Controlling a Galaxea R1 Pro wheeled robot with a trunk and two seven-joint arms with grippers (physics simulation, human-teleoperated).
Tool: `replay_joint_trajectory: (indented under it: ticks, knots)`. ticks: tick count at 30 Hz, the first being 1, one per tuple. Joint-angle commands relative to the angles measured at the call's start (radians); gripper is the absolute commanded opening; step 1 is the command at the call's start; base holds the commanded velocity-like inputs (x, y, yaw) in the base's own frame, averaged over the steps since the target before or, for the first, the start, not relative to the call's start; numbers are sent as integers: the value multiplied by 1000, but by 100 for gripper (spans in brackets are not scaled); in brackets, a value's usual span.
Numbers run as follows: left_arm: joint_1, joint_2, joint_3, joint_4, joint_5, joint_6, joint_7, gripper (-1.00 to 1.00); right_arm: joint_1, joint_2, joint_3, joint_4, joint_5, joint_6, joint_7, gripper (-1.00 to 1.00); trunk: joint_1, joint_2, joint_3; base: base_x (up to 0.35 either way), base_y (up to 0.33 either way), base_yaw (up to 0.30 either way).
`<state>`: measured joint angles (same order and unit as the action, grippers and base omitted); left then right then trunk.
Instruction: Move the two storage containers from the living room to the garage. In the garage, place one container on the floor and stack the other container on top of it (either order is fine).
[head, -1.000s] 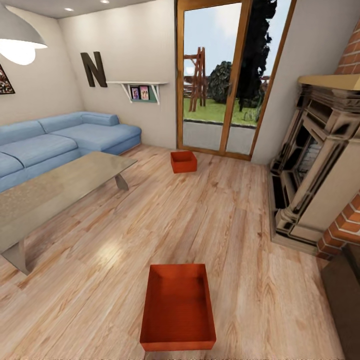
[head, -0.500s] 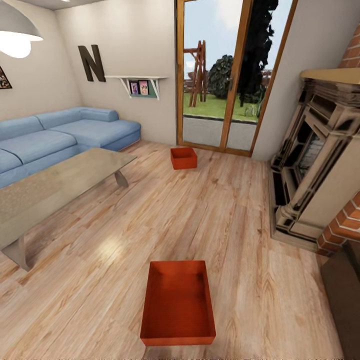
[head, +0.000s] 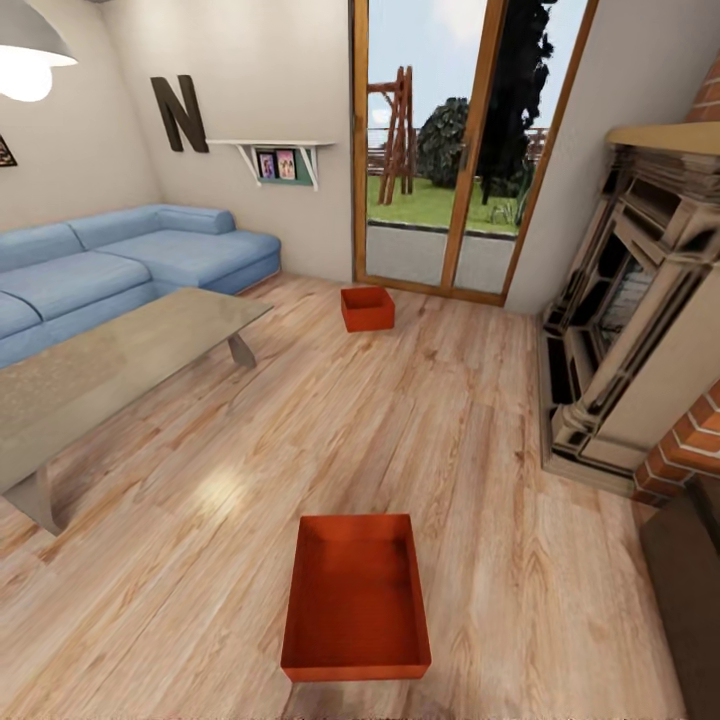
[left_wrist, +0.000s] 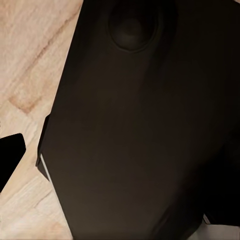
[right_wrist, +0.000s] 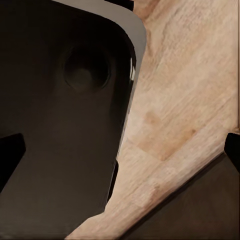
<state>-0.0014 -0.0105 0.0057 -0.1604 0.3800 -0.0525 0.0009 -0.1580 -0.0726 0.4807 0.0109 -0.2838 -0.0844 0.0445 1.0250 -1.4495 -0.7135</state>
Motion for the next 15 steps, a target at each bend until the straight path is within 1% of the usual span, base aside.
replay_joint_trajectory:
  ticks: [1,4,9,12,15]
  knots:
    - [0,0,0,0,3,-3,0,100,0,-1,7,6,-11,-8,5,100,0,0,-2,0,0,-12]
    - [0,0,0,0,3,-3,0,100,8,-5,7,16,-11,-32,5,100,0,0,-7,0,0,-40]
    - [0,0,1,0,4,-3,1,100,43,-33,8,22,-9,-65,6,100,0,0,-15,0,0,-62]
    - [0,1,2,0,4,-3,1,100,50,-41,8,22,-9,-71,7,100,0,0,-20,0,0,-70]
    - [0,1,2,0,4,-3,1,100,52,-42,9,22,-9,-72,7,100,0,0,-25,0,0,-71]
